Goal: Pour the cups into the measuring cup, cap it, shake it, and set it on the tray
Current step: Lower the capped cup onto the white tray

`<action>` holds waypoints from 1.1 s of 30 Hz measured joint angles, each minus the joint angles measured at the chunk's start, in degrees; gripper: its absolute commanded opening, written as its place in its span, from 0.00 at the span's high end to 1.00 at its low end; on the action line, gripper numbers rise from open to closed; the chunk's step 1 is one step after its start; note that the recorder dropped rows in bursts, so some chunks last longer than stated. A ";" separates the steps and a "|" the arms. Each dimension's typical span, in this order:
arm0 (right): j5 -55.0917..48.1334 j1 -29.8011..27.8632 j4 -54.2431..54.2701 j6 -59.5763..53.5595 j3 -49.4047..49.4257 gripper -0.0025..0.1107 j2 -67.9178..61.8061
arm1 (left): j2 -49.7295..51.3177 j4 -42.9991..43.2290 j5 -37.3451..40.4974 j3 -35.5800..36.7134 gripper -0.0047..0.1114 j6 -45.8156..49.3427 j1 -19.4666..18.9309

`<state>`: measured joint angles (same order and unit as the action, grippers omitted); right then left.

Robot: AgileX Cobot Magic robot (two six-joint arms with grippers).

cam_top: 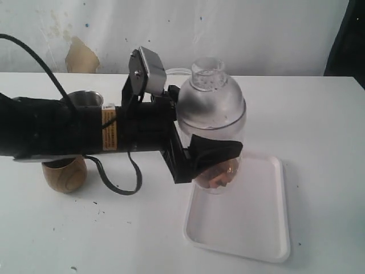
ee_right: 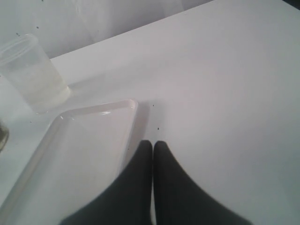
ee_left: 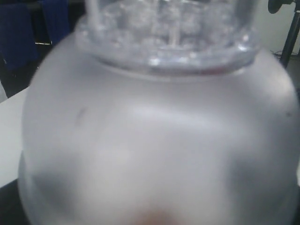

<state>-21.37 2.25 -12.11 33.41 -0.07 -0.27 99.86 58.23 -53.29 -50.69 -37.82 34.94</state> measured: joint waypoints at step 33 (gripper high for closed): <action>0.00 0.00 0.00 0.00 0.00 0.98 0.00 | 20.25 -10.38 7.99 -13.69 0.35 5.39 9.03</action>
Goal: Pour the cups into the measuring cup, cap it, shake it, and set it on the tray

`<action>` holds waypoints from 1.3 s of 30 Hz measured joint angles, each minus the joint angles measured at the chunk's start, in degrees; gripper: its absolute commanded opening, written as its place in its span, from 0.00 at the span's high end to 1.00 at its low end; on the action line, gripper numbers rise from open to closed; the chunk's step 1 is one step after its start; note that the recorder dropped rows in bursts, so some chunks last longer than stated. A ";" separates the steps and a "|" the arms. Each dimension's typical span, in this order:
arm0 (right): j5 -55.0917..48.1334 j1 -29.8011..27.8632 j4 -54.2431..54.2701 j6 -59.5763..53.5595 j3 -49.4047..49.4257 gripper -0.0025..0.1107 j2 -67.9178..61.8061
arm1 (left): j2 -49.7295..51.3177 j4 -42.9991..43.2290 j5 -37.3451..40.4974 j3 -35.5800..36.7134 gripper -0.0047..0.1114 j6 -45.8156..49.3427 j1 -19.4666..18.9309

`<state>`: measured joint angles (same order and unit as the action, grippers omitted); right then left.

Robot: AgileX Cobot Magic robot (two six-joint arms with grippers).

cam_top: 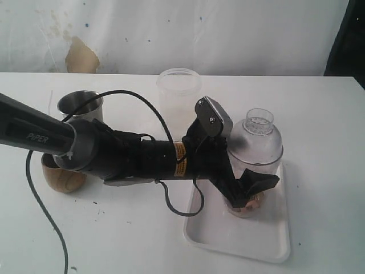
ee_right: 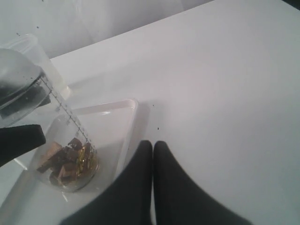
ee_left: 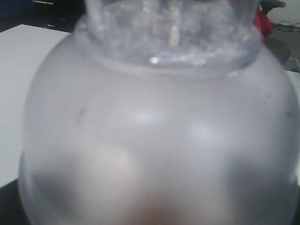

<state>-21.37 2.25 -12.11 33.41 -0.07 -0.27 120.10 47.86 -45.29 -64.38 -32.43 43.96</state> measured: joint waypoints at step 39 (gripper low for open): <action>0.00 0.00 0.00 0.00 0.00 0.98 0.00 | -18.24 51.49 18.60 2.65 0.06 -58.05 -5.54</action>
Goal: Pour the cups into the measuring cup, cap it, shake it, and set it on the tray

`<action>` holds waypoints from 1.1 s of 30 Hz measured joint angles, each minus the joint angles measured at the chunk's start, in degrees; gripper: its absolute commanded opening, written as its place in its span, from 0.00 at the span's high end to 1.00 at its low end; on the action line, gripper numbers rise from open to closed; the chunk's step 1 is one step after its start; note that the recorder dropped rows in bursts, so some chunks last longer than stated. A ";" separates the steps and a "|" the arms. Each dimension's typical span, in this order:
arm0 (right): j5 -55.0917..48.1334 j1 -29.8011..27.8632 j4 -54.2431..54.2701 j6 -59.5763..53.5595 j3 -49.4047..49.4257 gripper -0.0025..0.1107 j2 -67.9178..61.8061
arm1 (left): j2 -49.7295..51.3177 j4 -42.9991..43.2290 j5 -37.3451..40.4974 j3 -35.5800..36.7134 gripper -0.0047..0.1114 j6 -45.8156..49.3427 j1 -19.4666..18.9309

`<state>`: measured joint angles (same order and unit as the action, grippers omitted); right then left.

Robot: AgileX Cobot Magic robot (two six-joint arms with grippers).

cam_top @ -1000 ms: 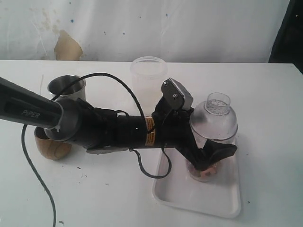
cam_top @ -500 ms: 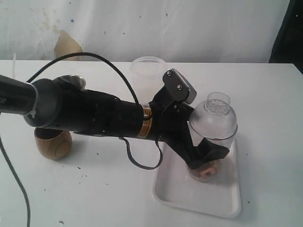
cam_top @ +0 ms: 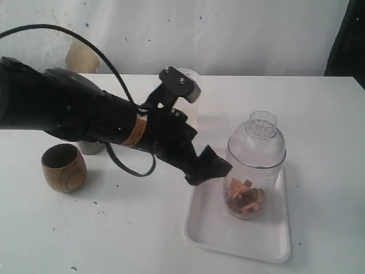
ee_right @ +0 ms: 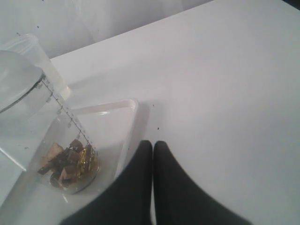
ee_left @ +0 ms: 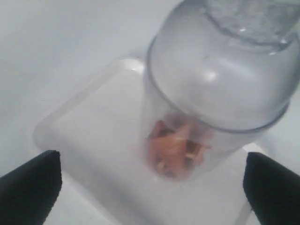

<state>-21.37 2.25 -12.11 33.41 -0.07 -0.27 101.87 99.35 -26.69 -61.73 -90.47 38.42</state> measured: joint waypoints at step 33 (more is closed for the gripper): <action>0.00 0.00 0.00 0.00 0.00 0.98 0.00 | -29.12 -8.40 48.26 20.83 0.96 2.18 -25.08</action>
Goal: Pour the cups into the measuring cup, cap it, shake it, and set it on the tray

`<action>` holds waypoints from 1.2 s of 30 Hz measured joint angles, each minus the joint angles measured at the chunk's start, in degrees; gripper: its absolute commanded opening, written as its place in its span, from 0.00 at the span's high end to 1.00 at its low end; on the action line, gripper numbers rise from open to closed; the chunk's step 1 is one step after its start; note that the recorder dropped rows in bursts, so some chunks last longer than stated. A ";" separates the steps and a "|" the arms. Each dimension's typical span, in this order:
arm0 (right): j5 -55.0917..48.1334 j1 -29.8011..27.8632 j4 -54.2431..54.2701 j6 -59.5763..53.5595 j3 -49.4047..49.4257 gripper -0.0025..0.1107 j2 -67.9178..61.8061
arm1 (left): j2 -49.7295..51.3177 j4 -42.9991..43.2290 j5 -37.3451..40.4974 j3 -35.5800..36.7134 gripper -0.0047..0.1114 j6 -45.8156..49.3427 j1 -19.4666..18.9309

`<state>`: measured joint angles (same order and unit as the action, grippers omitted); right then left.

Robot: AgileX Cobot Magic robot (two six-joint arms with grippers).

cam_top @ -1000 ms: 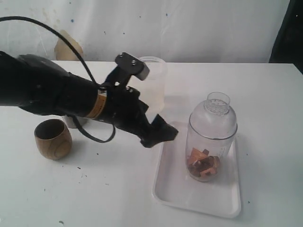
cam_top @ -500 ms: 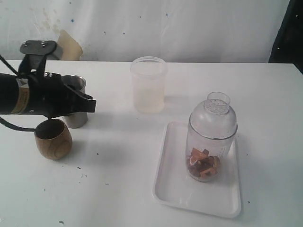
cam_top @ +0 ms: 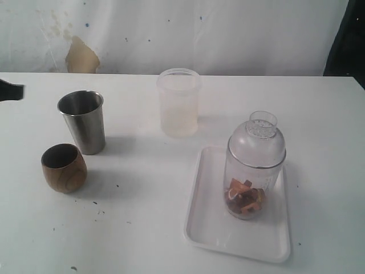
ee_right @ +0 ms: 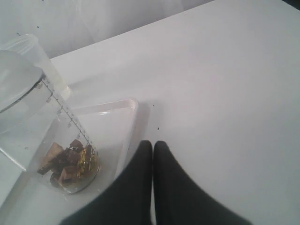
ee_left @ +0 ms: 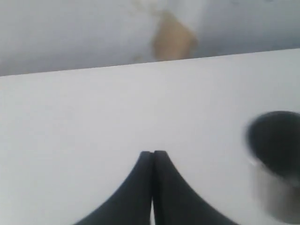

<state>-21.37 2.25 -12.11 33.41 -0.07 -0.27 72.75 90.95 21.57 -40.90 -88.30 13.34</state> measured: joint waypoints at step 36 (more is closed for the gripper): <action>0.00 0.00 0.00 0.23 0.00 0.98 0.00 | -29.77 -90.07 3.35 10.53 0.96 71.59 -0.26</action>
<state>-21.37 2.25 -12.11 33.64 -0.07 -0.27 42.97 0.88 24.91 -30.37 -16.71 13.08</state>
